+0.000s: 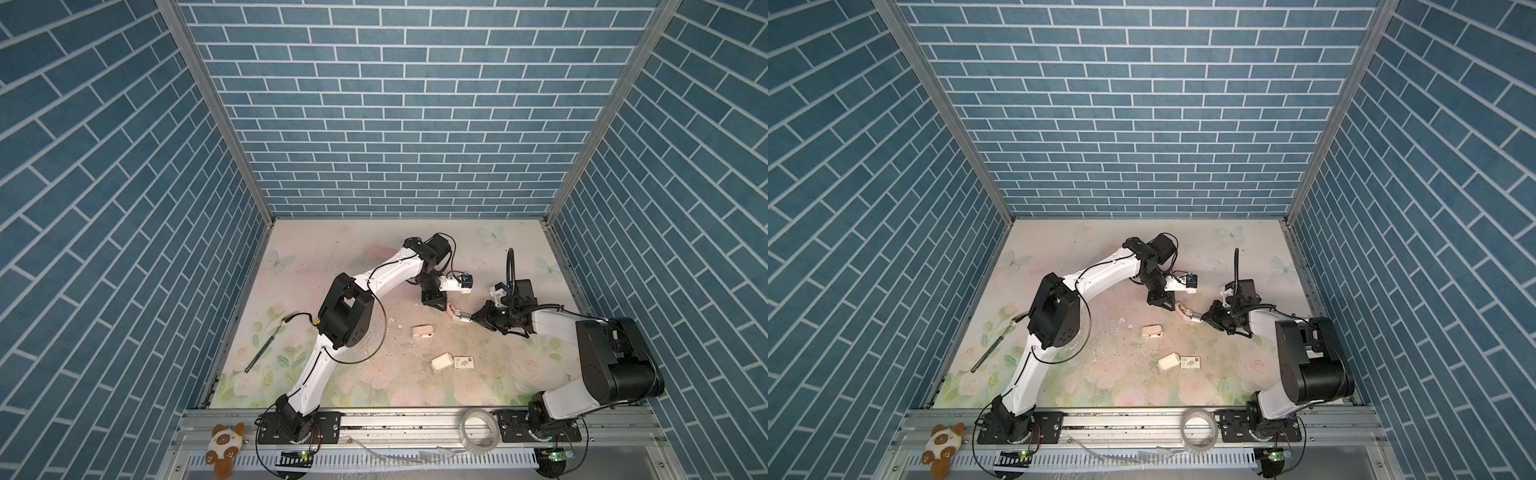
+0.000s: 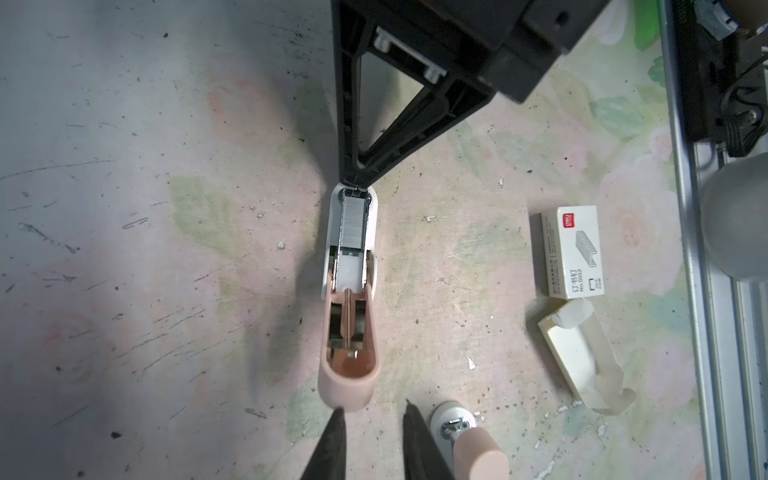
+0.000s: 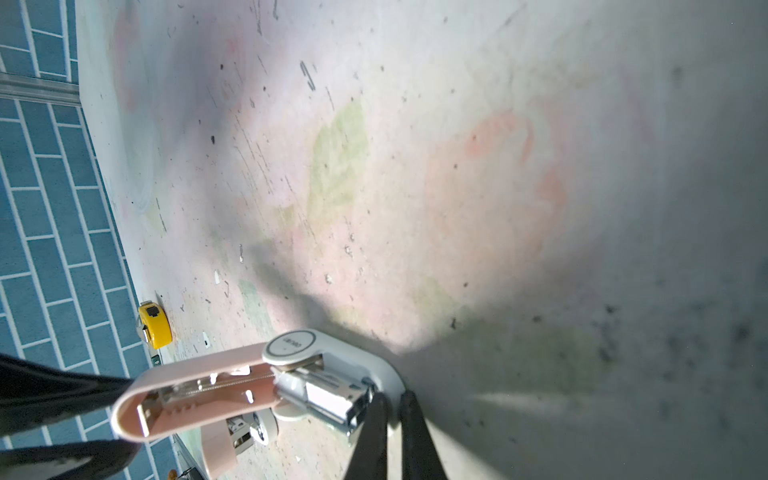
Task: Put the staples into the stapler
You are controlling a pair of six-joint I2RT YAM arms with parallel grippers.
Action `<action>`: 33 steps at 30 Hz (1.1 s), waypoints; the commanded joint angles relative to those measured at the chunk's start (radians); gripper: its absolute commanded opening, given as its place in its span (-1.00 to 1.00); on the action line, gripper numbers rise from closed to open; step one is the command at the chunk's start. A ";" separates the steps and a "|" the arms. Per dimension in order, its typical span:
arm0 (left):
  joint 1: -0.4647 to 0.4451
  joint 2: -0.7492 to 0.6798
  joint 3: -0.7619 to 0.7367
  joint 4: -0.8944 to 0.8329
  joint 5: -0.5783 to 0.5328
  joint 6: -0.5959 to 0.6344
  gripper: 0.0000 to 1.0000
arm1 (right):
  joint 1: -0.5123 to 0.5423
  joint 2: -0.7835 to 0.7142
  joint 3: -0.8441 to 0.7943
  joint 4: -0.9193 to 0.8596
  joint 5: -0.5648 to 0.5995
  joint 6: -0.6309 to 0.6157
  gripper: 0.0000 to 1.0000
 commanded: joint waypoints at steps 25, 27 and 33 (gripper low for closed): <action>-0.004 -0.114 -0.124 0.132 -0.063 0.001 -0.24 | -0.004 0.076 0.044 -0.062 -0.005 -0.085 -0.84; -0.001 -0.121 -0.125 0.138 -0.060 -0.002 -0.22 | -0.002 0.075 0.044 -0.066 -0.003 -0.087 -0.84; 0.006 -0.139 -0.156 0.156 -0.072 0.012 -0.13 | -0.004 0.054 0.039 -0.075 0.002 -0.085 -0.84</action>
